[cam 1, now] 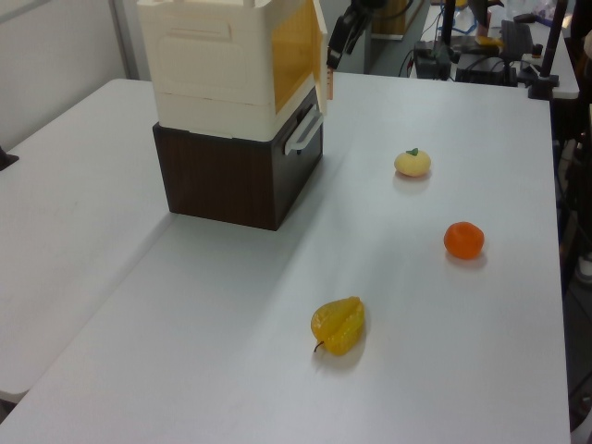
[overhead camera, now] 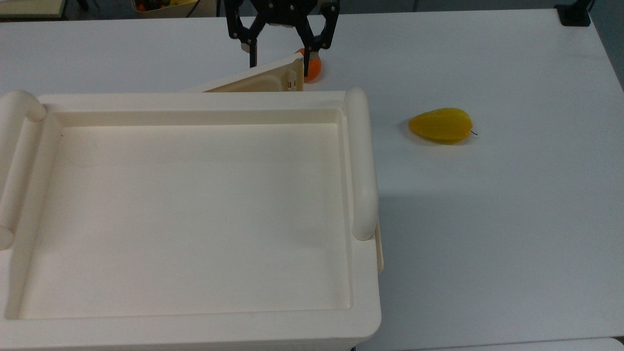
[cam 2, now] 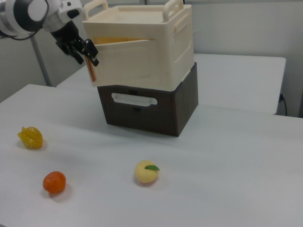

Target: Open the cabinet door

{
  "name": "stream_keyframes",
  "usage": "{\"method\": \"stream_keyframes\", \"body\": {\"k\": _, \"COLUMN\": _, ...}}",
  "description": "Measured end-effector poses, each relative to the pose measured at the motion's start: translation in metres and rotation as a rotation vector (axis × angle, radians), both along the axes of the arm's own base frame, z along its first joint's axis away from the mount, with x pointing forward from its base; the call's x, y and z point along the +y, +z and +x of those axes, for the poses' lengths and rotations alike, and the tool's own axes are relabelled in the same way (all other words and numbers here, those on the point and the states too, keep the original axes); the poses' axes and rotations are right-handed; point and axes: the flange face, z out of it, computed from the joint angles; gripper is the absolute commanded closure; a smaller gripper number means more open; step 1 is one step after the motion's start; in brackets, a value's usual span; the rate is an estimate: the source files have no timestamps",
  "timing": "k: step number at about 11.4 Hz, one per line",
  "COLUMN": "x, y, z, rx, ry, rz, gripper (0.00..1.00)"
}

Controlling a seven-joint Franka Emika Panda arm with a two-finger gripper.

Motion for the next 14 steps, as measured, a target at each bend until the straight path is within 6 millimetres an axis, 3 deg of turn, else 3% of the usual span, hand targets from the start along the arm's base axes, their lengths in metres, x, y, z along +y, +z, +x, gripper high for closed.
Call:
{"method": "stream_keyframes", "body": {"k": 4, "x": -0.015, "y": 0.055, "z": -0.026, "rx": -0.063, "ry": -0.016, "rz": 0.031, "gripper": 0.10}}
{"method": "stream_keyframes", "body": {"k": 7, "x": -0.010, "y": 0.079, "z": -0.029, "rx": -0.111, "ry": -0.006, "rz": 0.068, "gripper": 0.08}}
{"method": "stream_keyframes", "body": {"k": 9, "x": 0.001, "y": 0.080, "z": -0.021, "rx": -0.173, "ry": -0.021, "rz": 0.098, "gripper": 0.05}}
{"method": "stream_keyframes", "body": {"k": 12, "x": 0.024, "y": 0.050, "z": -0.001, "rx": -0.162, "ry": -0.015, "rz": 0.104, "gripper": 0.03}}
{"method": "stream_keyframes", "body": {"k": 14, "x": 0.028, "y": 0.037, "z": 0.005, "rx": -0.141, "ry": -0.014, "rz": 0.098, "gripper": 0.00}}
